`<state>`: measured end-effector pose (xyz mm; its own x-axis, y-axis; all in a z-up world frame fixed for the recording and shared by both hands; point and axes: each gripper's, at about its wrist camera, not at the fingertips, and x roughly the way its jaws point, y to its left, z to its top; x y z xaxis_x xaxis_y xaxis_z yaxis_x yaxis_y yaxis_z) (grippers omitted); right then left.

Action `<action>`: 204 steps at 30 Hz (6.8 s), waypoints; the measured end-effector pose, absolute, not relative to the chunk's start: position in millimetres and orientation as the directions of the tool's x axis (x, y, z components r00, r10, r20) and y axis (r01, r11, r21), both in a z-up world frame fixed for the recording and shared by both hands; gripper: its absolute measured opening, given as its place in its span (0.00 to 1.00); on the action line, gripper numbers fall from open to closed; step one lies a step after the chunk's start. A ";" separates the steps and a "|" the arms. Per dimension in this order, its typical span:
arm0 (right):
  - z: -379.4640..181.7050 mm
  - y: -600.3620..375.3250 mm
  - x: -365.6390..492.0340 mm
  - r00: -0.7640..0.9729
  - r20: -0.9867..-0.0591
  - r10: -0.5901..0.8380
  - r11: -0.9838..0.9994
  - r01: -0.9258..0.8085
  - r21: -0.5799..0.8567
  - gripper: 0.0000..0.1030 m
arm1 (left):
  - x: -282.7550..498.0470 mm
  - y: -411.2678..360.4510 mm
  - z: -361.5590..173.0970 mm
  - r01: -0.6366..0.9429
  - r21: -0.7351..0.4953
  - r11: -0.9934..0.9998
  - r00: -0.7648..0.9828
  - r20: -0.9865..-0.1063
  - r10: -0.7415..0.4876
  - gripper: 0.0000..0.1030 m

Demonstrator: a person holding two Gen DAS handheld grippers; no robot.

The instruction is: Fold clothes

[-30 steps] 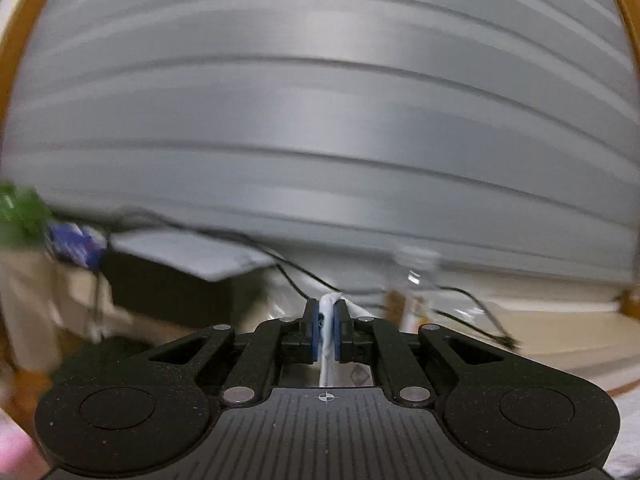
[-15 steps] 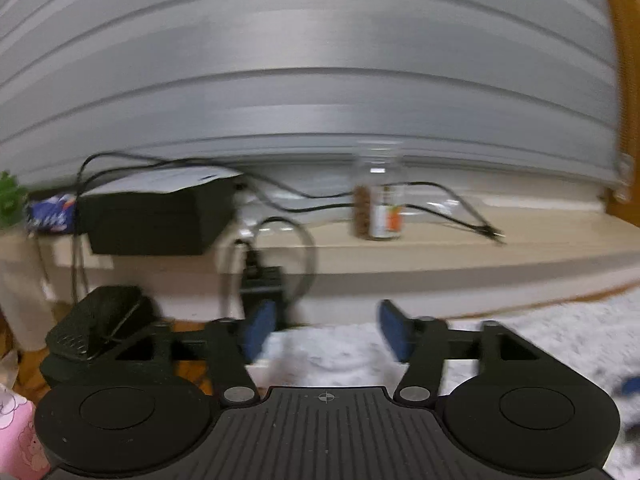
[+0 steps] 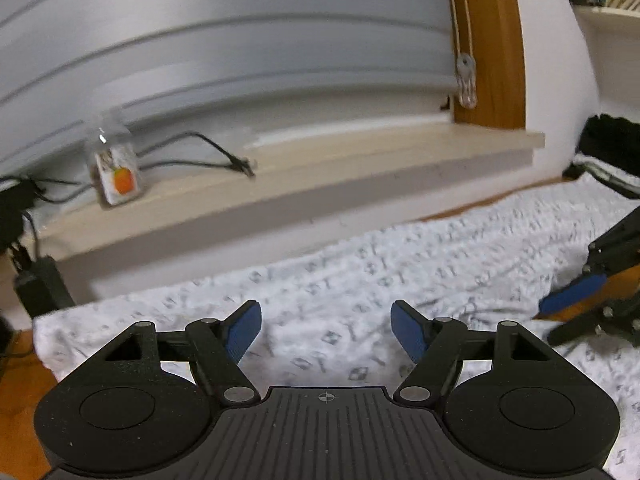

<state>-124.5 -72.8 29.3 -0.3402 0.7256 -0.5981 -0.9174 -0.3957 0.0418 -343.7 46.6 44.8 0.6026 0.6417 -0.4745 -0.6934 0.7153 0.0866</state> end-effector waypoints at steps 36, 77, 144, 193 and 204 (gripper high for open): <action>24.9 -59.1 -102.7 -0.252 -0.572 0.781 -0.370 -0.924 -0.098 0.08 | -401.6 75.9 18.8 -0.692 -0.043 0.721 0.589 -0.612 0.528 0.75; 21.5 -100.0 -54.8 -0.334 -0.570 0.751 -0.406 -0.914 0.001 0.41 | -196.6 138.7 32.6 -0.530 0.151 0.835 0.591 -0.640 0.491 0.04; 8.1 -275.8 207.2 0.238 -0.537 0.809 0.364 -0.921 0.141 0.40 | -310.8 -54.5 31.3 -0.276 -0.011 0.961 0.776 -0.593 0.216 0.16; -2.8 -310.6 184.3 0.334 -0.500 0.799 0.444 -0.888 0.116 0.49 | -264.8 -120.0 15.8 -0.269 0.095 0.959 0.779 -0.564 0.274 0.49; 8.1 -318.0 186.5 0.334 -0.502 0.798 0.457 -0.878 0.142 0.49 | -270.5 -128.2 32.0 -0.244 0.039 0.969 0.835 -0.500 0.230 0.02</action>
